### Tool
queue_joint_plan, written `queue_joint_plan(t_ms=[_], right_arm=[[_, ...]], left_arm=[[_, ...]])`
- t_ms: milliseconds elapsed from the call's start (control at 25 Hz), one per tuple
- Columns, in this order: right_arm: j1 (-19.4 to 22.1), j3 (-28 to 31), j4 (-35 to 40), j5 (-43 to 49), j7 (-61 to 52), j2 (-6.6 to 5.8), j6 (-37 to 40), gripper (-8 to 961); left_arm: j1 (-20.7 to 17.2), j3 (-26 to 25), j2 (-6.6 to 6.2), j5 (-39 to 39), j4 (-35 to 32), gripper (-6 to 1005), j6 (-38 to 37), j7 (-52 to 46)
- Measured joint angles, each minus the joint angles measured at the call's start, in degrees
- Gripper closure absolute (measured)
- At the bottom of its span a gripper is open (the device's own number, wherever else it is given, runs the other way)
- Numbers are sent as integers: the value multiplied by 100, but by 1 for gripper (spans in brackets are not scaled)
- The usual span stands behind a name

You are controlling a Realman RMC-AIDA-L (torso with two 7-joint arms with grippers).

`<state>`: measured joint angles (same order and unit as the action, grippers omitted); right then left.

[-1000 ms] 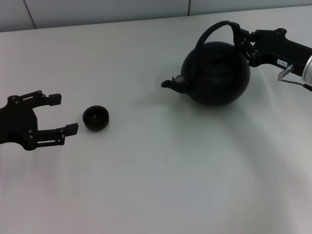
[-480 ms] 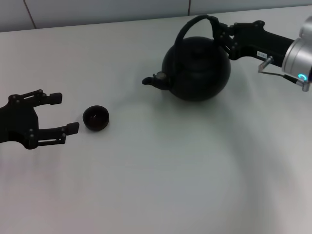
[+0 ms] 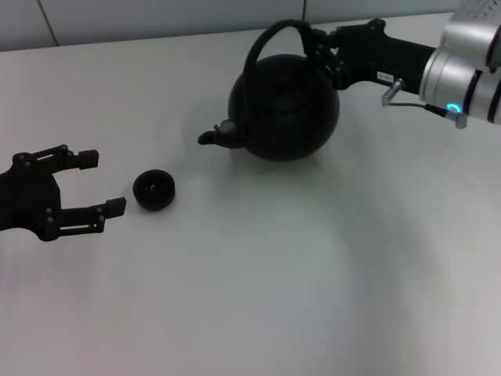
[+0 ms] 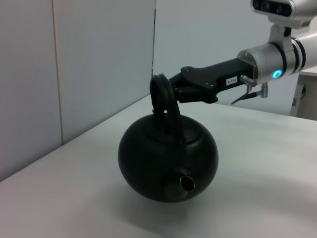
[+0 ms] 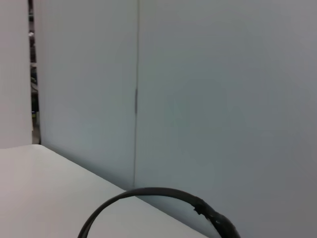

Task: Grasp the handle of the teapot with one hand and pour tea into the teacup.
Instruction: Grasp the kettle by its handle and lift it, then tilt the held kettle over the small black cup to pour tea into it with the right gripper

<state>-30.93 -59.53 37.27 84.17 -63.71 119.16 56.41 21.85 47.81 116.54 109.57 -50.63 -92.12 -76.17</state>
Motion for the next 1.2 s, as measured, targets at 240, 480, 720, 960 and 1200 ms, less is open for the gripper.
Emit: queue_joint_plan(t_ms=[240, 480, 720, 960, 1200], right_arm=[[-186, -246, 28, 3, 149, 2, -213, 871], [-345, -516, 118, 3, 158, 2, -432, 871], [-497, -667, 135, -14, 368, 10, -499, 872], [-612, -727, 118, -4, 381, 18, -507, 872], [-664, -815, 115, -1, 422, 19, -572, 872]], left_arm=[[-13, 0, -8, 12, 0, 135, 2, 19], [-10, 0, -6, 28, -5, 135, 23, 22], [9, 0, -3, 48, -9, 136, 53, 23], [19, 0, -9, 56, -9, 136, 79, 23], [22, 0, -1, 64, -8, 136, 117, 24]])
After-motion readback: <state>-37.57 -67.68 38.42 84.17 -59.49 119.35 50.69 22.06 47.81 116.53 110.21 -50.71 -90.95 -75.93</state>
